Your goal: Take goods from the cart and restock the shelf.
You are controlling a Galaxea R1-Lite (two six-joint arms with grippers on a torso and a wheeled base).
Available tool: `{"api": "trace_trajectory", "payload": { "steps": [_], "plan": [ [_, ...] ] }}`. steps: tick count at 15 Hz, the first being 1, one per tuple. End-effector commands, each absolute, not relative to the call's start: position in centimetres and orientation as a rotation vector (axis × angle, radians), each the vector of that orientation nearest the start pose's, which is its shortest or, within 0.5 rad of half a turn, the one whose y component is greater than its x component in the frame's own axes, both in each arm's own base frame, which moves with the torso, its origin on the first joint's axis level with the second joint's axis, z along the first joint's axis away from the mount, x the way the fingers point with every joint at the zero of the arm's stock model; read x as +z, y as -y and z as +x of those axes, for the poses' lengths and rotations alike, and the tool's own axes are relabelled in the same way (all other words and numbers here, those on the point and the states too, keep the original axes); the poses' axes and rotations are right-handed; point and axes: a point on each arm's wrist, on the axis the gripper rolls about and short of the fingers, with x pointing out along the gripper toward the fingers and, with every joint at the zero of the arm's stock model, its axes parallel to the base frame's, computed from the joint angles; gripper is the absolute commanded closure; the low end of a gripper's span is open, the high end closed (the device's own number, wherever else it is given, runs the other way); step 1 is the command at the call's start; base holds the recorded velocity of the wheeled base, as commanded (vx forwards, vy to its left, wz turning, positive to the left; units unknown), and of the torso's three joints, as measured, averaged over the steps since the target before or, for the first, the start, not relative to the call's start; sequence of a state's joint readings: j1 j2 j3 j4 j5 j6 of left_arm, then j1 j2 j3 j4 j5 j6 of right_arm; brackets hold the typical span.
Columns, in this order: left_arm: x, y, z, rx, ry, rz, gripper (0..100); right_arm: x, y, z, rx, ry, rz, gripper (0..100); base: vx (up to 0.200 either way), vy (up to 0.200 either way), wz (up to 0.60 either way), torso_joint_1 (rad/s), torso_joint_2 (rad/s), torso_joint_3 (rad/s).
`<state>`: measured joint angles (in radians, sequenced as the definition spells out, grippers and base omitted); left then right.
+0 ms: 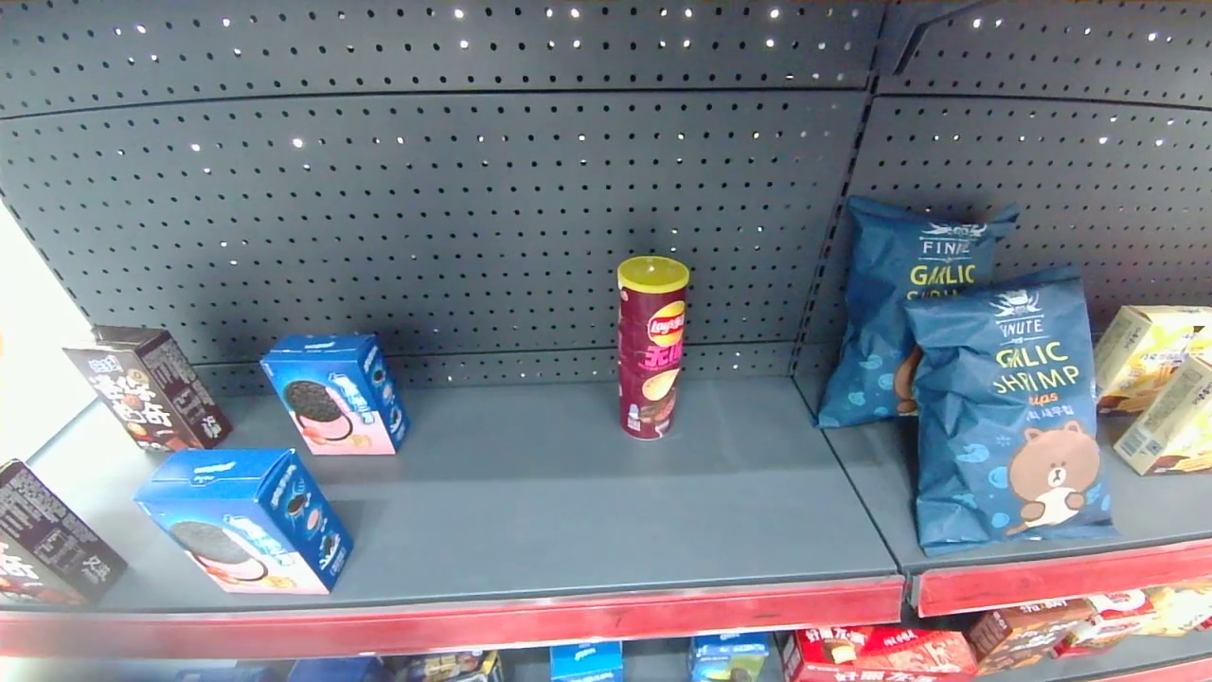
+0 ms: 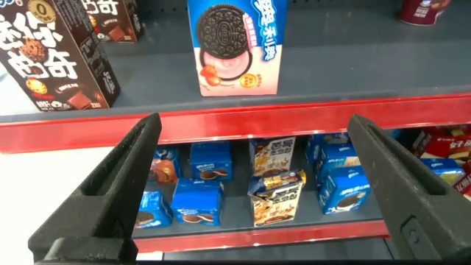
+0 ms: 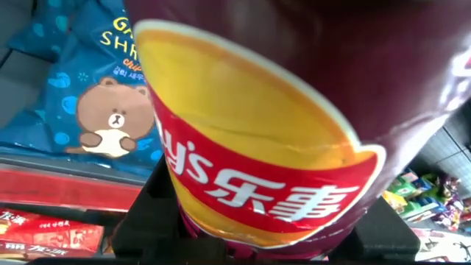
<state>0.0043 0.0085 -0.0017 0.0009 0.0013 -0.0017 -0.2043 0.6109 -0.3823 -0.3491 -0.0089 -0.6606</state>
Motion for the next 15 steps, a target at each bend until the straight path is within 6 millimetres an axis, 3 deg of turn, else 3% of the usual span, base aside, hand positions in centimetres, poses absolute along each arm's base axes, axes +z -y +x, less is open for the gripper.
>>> {"api": "trace_trajectory", "payload": {
  "steps": [1,8,14,15],
  "plan": [
    [7.6,0.0,-2.2,0.006,-0.008,-0.003,0,21.8,0.9,4.2,-0.246,0.049,-0.67,100,0.0,0.0,0.0,0.0,0.0,0.0],
    [7.6,0.0,-2.2,0.006,-0.011,0.003,0,22.9,0.9,3.8,-0.285,0.083,-0.666,100,0.0,0.0,0.0,0.0,0.0,0.0],
    [7.6,0.1,-2.2,-0.019,-0.006,0.054,0,23.1,0.7,1.8,-0.422,0.127,-0.654,100,0.0,0.0,0.0,0.0,0.0,0.0],
    [8.5,0.1,-2.5,-0.031,0.029,0.093,0,23.1,0.7,1.6,-0.429,0.133,-0.653,100,0.0,0.0,0.0,0.0,0.0,0.0]
  ]
}}
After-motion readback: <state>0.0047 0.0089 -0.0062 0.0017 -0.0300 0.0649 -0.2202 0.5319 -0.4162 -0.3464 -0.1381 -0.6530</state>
